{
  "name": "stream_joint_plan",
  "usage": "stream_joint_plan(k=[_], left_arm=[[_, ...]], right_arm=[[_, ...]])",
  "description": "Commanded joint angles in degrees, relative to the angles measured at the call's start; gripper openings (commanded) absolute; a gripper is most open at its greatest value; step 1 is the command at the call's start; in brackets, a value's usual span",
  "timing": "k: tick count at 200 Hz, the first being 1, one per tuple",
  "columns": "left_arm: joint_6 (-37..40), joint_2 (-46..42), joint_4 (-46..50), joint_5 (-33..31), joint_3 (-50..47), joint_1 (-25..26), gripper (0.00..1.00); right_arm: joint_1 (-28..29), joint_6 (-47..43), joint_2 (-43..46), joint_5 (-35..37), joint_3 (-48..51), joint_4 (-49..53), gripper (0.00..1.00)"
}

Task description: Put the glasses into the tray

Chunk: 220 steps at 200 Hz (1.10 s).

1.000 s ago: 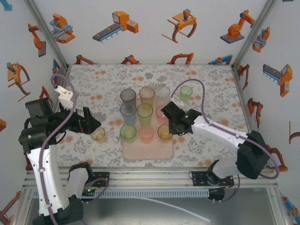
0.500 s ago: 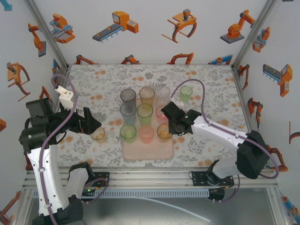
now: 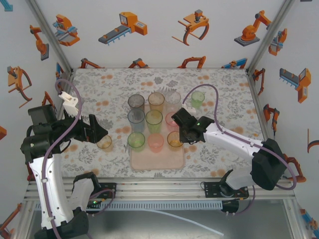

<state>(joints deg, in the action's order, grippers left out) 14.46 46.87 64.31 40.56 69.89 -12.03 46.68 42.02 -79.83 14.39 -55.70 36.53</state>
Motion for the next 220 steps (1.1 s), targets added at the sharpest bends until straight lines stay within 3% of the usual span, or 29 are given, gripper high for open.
stream_joint_plan(k=[1, 138, 220], left_arm=[[0.83, -0.47, 0.49, 1.38, -0.10, 0.19, 0.97], [0.01, 0.74, 0.40, 1.44, 1.48, 0.34, 0.97], [1.58, 0.51, 0.45, -0.24, -0.08, 0.43, 0.97]], right_arm=[[-0.27, 0.26, 0.38, 0.11, -0.62, -0.19, 0.22], [-0.27, -2.52, 4.37, -0.99, -6.78, 5.45, 0.28], [-1.59, -3.60, 10.54, 3.88, -13.61, 14.83, 0.35]])
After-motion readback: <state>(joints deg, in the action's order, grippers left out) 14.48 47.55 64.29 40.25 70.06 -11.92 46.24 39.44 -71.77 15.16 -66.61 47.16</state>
